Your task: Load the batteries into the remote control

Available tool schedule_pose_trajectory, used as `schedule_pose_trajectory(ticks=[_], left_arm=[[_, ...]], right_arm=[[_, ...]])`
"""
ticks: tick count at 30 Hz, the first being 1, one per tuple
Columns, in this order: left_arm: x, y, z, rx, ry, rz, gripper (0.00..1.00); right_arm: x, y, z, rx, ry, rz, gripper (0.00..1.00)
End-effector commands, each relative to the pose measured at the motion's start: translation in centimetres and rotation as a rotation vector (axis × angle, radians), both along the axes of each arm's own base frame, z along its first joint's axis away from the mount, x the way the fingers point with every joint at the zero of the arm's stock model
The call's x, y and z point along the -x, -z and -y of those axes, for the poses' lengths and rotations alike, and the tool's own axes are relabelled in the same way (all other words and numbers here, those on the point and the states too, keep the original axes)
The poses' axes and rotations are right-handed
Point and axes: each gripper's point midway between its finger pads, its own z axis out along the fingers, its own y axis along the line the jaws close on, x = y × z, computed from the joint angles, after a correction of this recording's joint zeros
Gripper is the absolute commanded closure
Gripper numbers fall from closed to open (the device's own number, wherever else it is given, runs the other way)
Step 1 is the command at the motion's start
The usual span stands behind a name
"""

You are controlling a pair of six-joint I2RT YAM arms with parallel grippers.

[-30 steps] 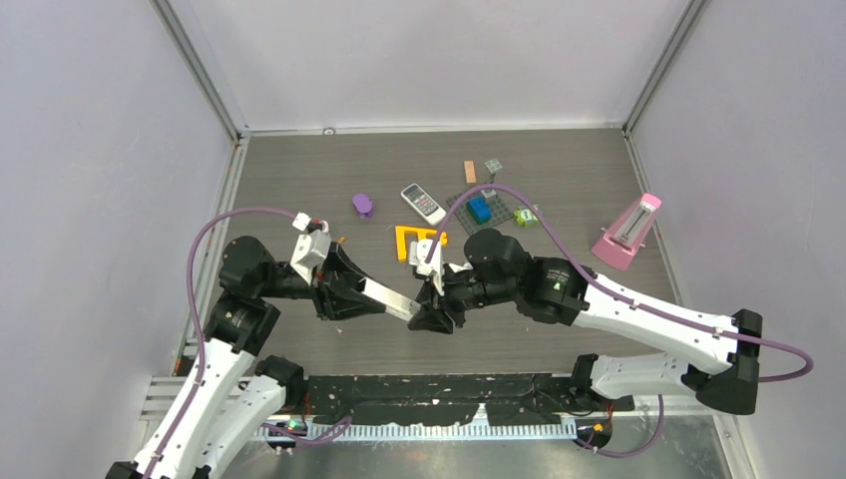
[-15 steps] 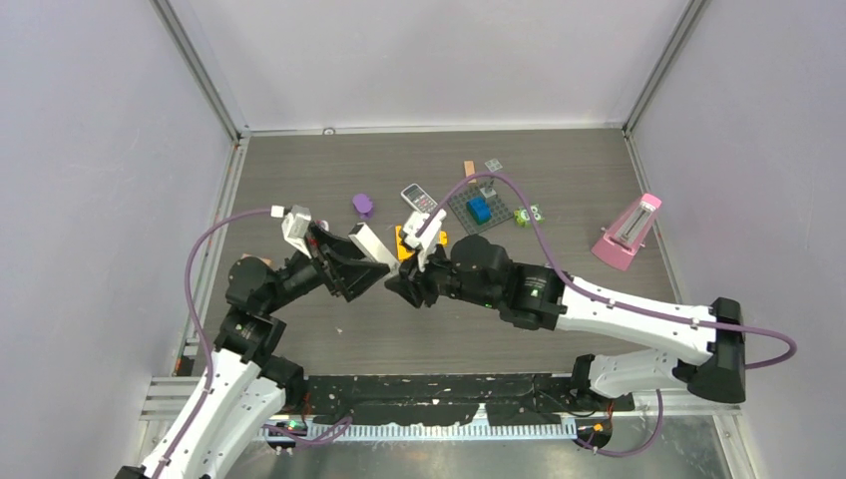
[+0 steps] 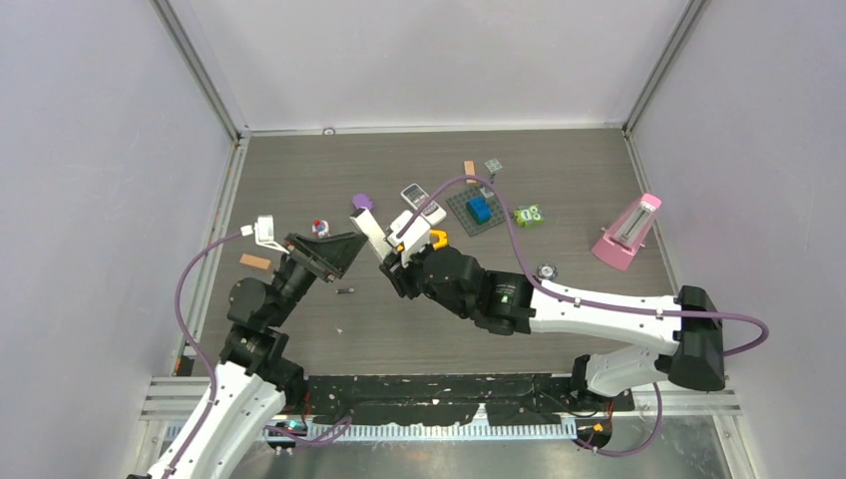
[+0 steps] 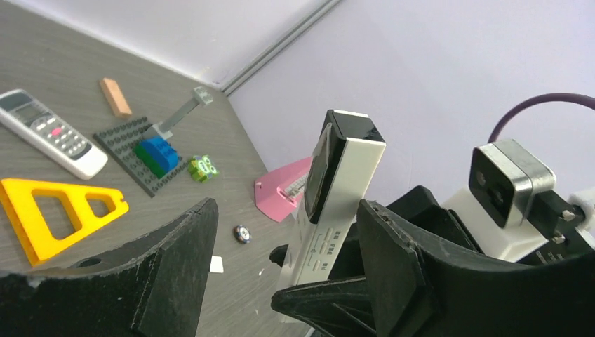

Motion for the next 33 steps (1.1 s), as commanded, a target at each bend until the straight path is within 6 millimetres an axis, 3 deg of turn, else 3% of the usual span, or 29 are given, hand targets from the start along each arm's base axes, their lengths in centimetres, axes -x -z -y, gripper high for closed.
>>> schedule_pose_trajectory(ticks=[1, 10, 20, 24, 28, 30, 33], left_arm=[[-1.2, 0.8, -0.6, 0.068, -0.053, -0.052, 0.28], [-1.8, 1.5, -0.5, 0.071, -0.061, -0.078, 0.28], [-2.1, 3.8, 0.0, 0.014, -0.046, -0.145, 0.33], [-2.0, 4.0, 0.1, -0.014, -0.043, -0.135, 0.51], [-1.9, 4.2, -0.3, -0.045, -0.064, -0.127, 0.79], [-1.9, 4.1, -0.6, -0.075, -0.082, -0.123, 0.91], [-1.7, 3.3, -1.4, -0.133, -0.122, -0.133, 0.99]], right_arm=[[-0.4, -2.4, -1.4, -0.070, 0.016, 0.044, 0.94], [-0.1, -1.9, -3.0, -0.051, -0.025, 0.019, 0.94], [0.6, -1.5, -4.4, -0.046, -0.070, -0.043, 0.92], [0.8, -1.4, -4.6, -0.047, -0.068, -0.090, 0.91], [0.6, -1.5, -4.5, -0.055, -0.057, -0.131, 0.86], [0.8, -1.7, -4.5, -0.062, -0.066, -0.146, 0.78], [1.1, -2.8, -4.3, -0.092, -0.082, -0.153, 0.53]])
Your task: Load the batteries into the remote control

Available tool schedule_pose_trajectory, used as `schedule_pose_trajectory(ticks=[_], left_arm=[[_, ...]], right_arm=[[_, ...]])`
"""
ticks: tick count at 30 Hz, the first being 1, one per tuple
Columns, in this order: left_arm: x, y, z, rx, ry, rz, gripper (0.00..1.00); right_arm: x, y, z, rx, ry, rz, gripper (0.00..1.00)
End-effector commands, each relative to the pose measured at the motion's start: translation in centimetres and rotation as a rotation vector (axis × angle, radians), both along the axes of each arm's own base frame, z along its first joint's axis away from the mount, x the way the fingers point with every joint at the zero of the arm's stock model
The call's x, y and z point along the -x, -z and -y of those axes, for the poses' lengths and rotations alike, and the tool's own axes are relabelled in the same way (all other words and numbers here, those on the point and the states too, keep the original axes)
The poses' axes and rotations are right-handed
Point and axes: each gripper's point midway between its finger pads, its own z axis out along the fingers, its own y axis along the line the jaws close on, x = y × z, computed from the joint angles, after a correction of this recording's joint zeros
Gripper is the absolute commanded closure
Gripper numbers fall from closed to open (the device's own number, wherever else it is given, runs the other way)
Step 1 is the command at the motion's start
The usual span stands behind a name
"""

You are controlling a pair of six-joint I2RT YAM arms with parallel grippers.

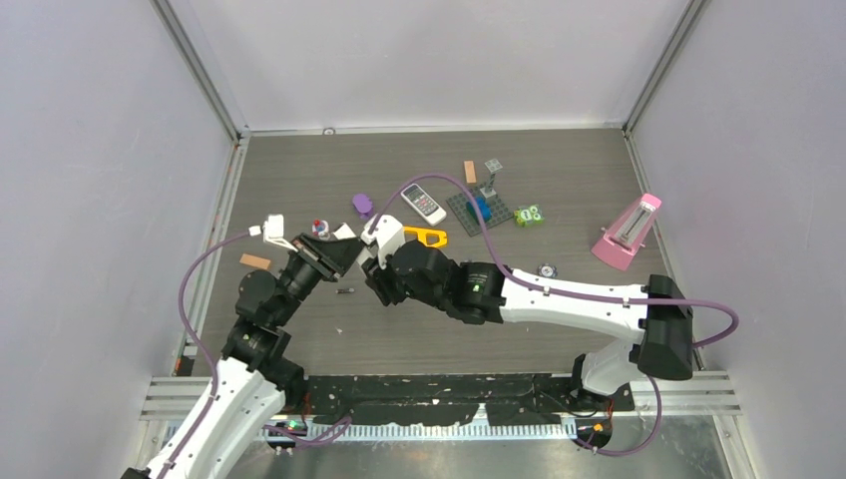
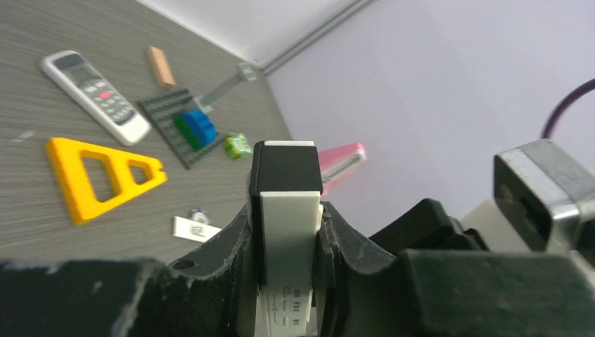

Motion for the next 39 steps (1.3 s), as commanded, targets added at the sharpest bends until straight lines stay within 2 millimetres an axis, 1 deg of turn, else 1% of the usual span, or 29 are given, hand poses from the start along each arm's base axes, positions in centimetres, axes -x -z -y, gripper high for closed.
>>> schedule_pose_trajectory(ticks=[1, 2, 4, 6, 7, 8, 11, 12, 13, 14, 15, 16, 17, 18, 19, 20, 24, 25, 26, 27, 28, 29, 30, 31, 32, 33, 35, 36, 39], left_arm=[[-0.1, -0.9, -1.8, -0.154, -0.091, -0.006, 1.00], [0.0, -1.1, -2.7, -0.200, -0.130, -0.023, 1.00], [0.1, -1.4, -5.0, -0.289, -0.236, -0.048, 1.00], [0.1, -1.8, -8.1, -0.377, -0.383, -0.070, 1.00], [0.4, -1.4, -9.7, -0.434, -0.447, -0.105, 1.00], [0.7, -1.7, -11.1, -0.472, -0.505, -0.112, 1.00], [1.8, -3.1, -14.0, -0.563, -0.614, -0.105, 1.00], [2.2, -3.5, -14.5, -0.586, -0.632, -0.099, 1.00], [2.5, -3.8, -15.1, -0.603, -0.652, -0.096, 1.00], [2.9, -4.1, -15.6, -0.616, -0.668, -0.093, 1.00], [3.2, -4.4, -16.0, -0.625, -0.682, -0.091, 1.00], [3.6, -4.7, -16.3, -0.634, -0.690, -0.086, 1.00], [4.0, -5.0, -16.6, -0.637, -0.697, -0.077, 1.00], [4.3, -5.1, -16.8, -0.641, -0.699, -0.073, 1.00], [4.7, -5.3, -16.8, -0.646, -0.693, -0.065, 1.00], [5.1, -5.4, -16.9, -0.655, -0.687, -0.060, 1.00], [6.1, -5.6, -16.8, -0.662, -0.656, -0.038, 1.00], [6.3, -5.7, -16.6, -0.659, -0.642, -0.030, 0.99], [6.4, -5.7, -16.3, -0.658, -0.621, -0.023, 0.98], [6.5, -5.8, -15.9, -0.657, -0.597, -0.019, 0.97], [6.6, -5.9, -15.4, -0.658, -0.571, -0.018, 0.96], [6.6, -6.0, -14.9, -0.656, -0.540, -0.016, 0.96], [6.7, -6.0, -14.6, -0.659, -0.521, -0.022, 0.97], [6.7, -6.0, -14.4, -0.662, -0.509, -0.032, 0.97], [6.7, -6.1, -14.4, -0.662, -0.503, -0.039, 0.97], [6.7, -6.2, -14.3, -0.663, -0.501, -0.044, 0.97], [6.7, -6.3, -14.3, -0.660, -0.501, -0.052, 0.97], [6.7, -6.3, -14.3, -0.656, -0.500, -0.053, 0.98], [6.5, -6.3, -14.2, -0.650, -0.499, -0.054, 0.98]], right_arm=[[0.5, -6.8, -1.1, -0.205, -0.025, -0.004, 0.48], [0.7, -7.3, -0.9, -0.219, -0.027, -0.006, 0.39], [0.9, -8.0, -0.6, -0.250, -0.039, -0.029, 0.30], [1.3, -8.5, -0.4, -0.274, -0.062, -0.047, 0.26], [1.5, -8.2, -0.4, -0.272, -0.077, -0.055, 0.25], [1.4, -8.0, -0.3, -0.270, -0.077, -0.060, 0.25], [0.9, -4.8, -0.9, -0.210, -0.093, -0.099, 0.25], [0.5, -4.1, -1.2, -0.198, -0.103, -0.113, 0.26], [0.2, -2.6, -1.8, -0.169, -0.109, -0.130, 0.26], [-0.3, -2.2, -2.2, -0.158, -0.124, -0.134, 0.27], [-0.6, -0.2, -2.9, -0.119, -0.136, -0.158, 0.27], [-1.0, 0.2, -3.5, -0.111, -0.158, -0.167, 0.28], [-1.7, 2.6, -3.9, -0.059, -0.163, -0.193, 0.29], [-1.8, 2.6, -4.7, -0.060, -0.192, -0.203, 0.32], [-2.4, 4.8, -5.1, -0.017, -0.198, -0.221, 0.33], [-2.3, 6.1, -6.0, 0.001, -0.233, -0.244, 0.36], [-2.7, 9.2, -8.0, 0.055, -0.338, -0.240, 0.42], [-2.9, 9.1, -8.6, 0.060, -0.362, -0.220, 0.43], [-3.0, 10.6, -8.8, 0.092, -0.368, -0.234, 0.44], [-3.3, 10.4, -9.3, 0.096, -0.385, -0.209, 0.45], [-3.5, 11.6, -9.5, 0.122, -0.392, -0.209, 0.45], [-3.9, 11.7, -9.7, 0.127, -0.384, -0.196, 0.45], [-4.1, 12.8, -9.9, 0.140, -0.384, -0.199, 0.45], [-4.4, 12.8, -10.2, 0.142, -0.390, -0.183, 0.45], [-4.5, 13.7, -10.4, 0.162, -0.400, -0.176, 0.44], [-4.8, 13.7, -10.6, 0.165, -0.400, -0.165, 0.44], [-5.4, 14.8, -10.7, 0.199, -0.382, -0.145, 0.44], [-5.7, 15.8, -10.5, 0.234, -0.367, -0.134, 0.44], [-6.0, 16.8, -10.7, 0.269, -0.369, -0.116, 0.44]])
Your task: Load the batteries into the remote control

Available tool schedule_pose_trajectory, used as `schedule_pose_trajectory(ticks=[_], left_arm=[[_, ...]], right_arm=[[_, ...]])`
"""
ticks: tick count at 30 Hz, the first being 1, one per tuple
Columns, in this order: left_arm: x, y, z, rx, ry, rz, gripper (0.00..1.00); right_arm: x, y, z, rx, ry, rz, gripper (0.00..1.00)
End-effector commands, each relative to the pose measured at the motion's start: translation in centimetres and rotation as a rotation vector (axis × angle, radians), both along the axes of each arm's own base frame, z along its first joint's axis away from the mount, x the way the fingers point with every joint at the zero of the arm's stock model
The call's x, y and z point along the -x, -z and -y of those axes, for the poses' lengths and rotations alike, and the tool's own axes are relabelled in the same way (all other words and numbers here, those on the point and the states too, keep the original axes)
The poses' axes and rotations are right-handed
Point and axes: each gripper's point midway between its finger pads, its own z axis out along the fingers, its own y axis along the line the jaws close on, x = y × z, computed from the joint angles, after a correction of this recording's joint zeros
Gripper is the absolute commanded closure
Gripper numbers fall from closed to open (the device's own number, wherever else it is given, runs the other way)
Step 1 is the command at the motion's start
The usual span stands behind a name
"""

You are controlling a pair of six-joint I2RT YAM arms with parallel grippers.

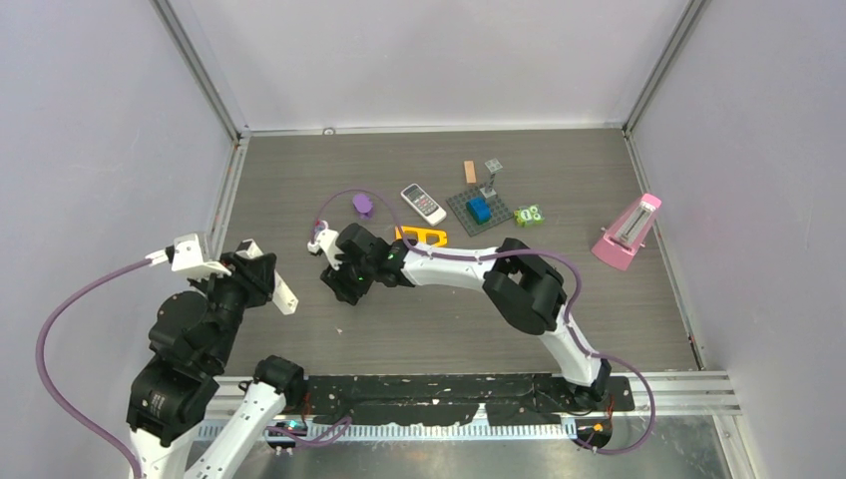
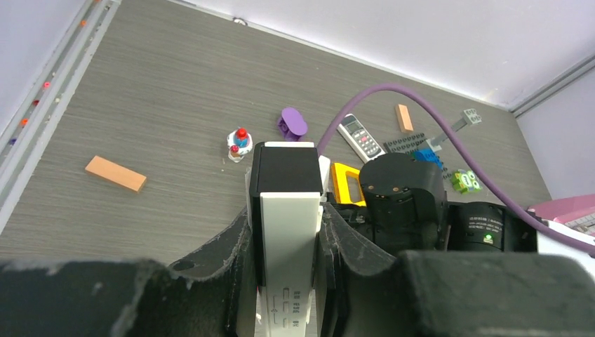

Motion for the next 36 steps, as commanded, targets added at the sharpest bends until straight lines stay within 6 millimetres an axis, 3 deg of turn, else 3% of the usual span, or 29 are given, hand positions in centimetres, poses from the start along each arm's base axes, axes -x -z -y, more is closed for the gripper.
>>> schedule_pose_trajectory(ticks=[1, 5, 7, 13, 17, 22, 25, 26, 27, 28, 29, 30, 31, 32, 34, 35, 36], left_arm=[[0.0, -0.9, 0.4, 0.012, 0.019, 0.010, 0.98], [-0.2, -0.8, 0.2, 0.006, 0.005, 0.005, 0.98], [-0.2, -0.7, -0.1, -0.001, -0.007, 0.004, 0.98], [-0.3, -0.1, -0.5, -0.013, -0.029, -0.001, 0.99], [-0.4, 0.4, -0.4, -0.015, -0.029, -0.008, 1.00], [-0.8, 1.3, 0.4, -0.008, 0.007, -0.005, 1.00], [-1.5, 2.0, 2.7, -0.026, 0.128, 0.011, 1.00], [-1.6, 2.3, 3.7, -0.021, 0.180, 0.013, 1.00], [-1.8, 2.5, 4.9, -0.016, 0.239, 0.017, 1.00], [-1.8, 2.6, 6.2, -0.010, 0.311, 0.024, 1.00], [-1.8, 2.7, 7.6, 0.006, 0.384, 0.029, 1.00], [-1.7, 2.7, 8.9, 0.025, 0.451, 0.038, 1.00], [-1.6, 2.6, 10.1, 0.046, 0.513, 0.050, 1.00], [-1.6, 2.5, 11.2, 0.066, 0.568, 0.064, 1.00], [-1.4, 1.5, 13.1, 0.117, 0.673, 0.115, 1.00], [-1.3, 1.3, 14.0, 0.144, 0.719, 0.125, 1.00], [-1.2, 1.0, 14.7, 0.169, 0.763, 0.140, 1.00]], right_arm=[[-0.9, -0.1, -1.2, 0.009, -0.034, 0.096, 0.44], [-1.0, 1.4, -1.7, 0.029, -0.051, 0.085, 0.48], [-1.1, 2.2, -1.7, 0.048, -0.035, 0.077, 0.55], [-1.1, 3.0, -0.4, 0.095, 0.030, 0.088, 0.87], [-1.5, 0.8, 0.6, 0.060, 0.089, 0.116, 0.94], [-1.6, -2.1, 1.9, -0.007, 0.151, 0.060, 0.95], [-2.2, -4.8, 4.2, -0.116, 0.220, -0.031, 0.95], [-1.3, -3.7, 5.5, -0.111, 0.216, -0.079, 0.95], [-1.9, -6.3, 6.1, -0.193, 0.240, -0.092, 0.95], [-1.3, -5.2, 7.7, -0.178, 0.251, -0.123, 0.95], [-1.7, -7.7, 8.7, -0.233, 0.272, -0.114, 0.95], [-1.0, -7.1, 9.8, -0.223, 0.272, -0.133, 0.95], [-0.9, -9.4, 10.6, -0.269, 0.271, -0.108, 0.95], [-0.4, -9.3, 11.5, -0.264, 0.272, -0.107, 0.95], [0.6, -13.4, 13.2, -0.333, 0.263, -0.050, 0.95], [0.8, -13.9, 13.8, -0.336, 0.268, -0.042, 0.95], [1.5, -15.6, 14.7, -0.372, 0.265, -0.020, 0.95]])
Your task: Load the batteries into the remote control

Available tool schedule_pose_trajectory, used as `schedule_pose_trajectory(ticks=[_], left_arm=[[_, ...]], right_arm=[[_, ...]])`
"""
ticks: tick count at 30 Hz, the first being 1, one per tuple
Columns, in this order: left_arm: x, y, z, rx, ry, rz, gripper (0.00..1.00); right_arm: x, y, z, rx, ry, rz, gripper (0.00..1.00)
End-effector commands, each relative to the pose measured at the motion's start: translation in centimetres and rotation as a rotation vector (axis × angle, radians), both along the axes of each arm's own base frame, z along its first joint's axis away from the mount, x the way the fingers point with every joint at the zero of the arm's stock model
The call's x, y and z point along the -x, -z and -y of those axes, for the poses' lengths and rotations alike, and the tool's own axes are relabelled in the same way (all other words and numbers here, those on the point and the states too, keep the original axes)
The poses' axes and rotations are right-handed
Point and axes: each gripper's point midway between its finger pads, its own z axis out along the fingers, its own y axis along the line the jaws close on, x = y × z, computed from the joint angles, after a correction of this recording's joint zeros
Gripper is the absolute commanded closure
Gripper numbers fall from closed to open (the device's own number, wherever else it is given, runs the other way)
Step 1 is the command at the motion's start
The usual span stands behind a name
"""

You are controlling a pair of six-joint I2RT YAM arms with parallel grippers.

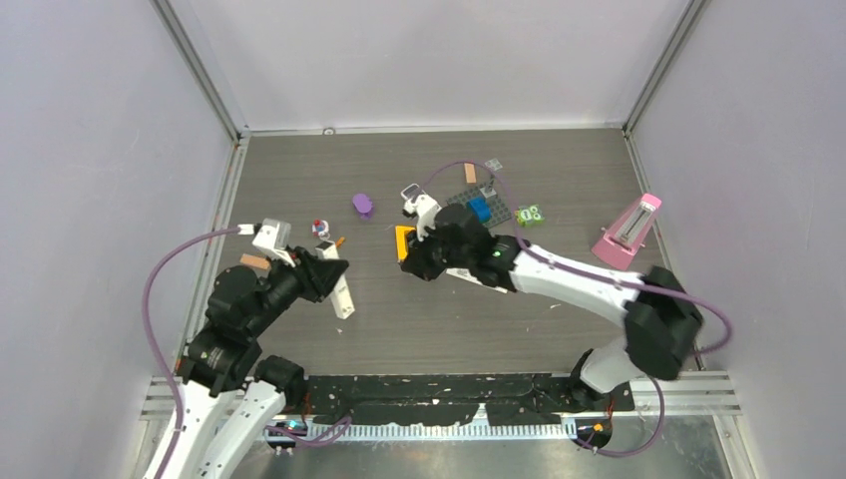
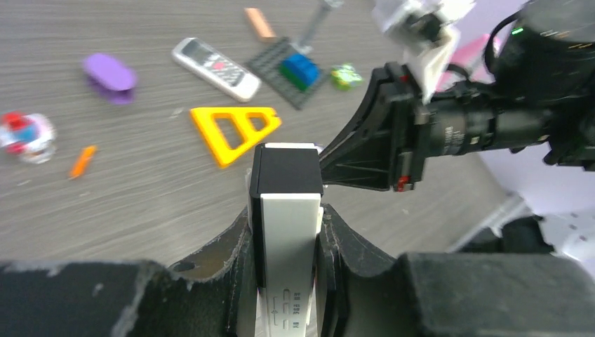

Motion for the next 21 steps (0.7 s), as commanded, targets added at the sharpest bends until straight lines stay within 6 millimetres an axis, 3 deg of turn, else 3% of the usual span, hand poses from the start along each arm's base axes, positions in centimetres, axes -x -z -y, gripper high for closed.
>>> schedule_pose_trajectory(ticks=[1, 6, 11, 15, 21], left_arm=[[1.1, -5.4, 5.7, 0.195, 0.325, 0.180, 1.00], [0.8, -6.8, 7.7, 0.330, 0.430, 0.204, 1.00], [-1.6, -6.3, 7.2, 0.538, 0.296, 0.108, 1.00], [-3.1, -4.3, 6.4, 0.673, 0.182, 0.020, 1.00], [-4.3, -1.2, 5.5, 0.733, 0.067, -0.080, 1.00]], right_arm=[[3.1, -8.6, 0.9, -0.200, -0.052, 0.109, 0.94], [5.7, -14.2, 3.9, -0.326, -0.044, 0.169, 0.94], [7.4, -17.3, 4.8, -0.416, 0.040, 0.112, 0.92], [8.9, -17.7, 3.2, -0.386, 0.063, 0.062, 0.92], [9.0, -15.2, 1.0, -0.235, 0.108, 0.050, 0.91]])
